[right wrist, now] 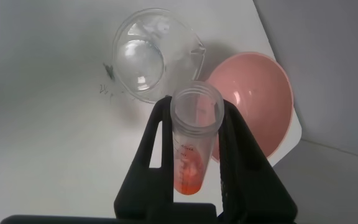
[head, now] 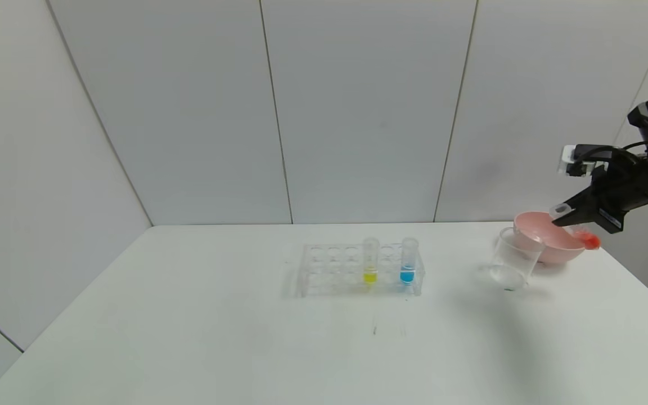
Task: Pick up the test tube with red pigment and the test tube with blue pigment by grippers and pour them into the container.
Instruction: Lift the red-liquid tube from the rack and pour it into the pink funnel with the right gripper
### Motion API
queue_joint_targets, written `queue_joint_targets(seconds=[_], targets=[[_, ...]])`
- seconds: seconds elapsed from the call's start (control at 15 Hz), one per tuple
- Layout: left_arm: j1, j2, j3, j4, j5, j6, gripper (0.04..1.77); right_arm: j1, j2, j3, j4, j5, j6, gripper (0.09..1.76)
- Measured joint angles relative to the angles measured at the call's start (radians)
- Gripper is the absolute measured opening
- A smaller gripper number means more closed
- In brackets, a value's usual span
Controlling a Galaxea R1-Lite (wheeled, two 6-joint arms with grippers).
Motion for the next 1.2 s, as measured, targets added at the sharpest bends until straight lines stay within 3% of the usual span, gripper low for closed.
queue_joint_targets(seconds=[0.6,1.2], targets=[[0.000,0.000,0.000,0.000,0.000,0.000,1.76,0.087,0.012,0.000,-0.002,-0.256,-0.049,0.49],[0.000,0.000,0.000,0.000,0.000,0.000,1.76,0.156,0.043,0.000,-0.001,-0.409,-0.050,0.49]])
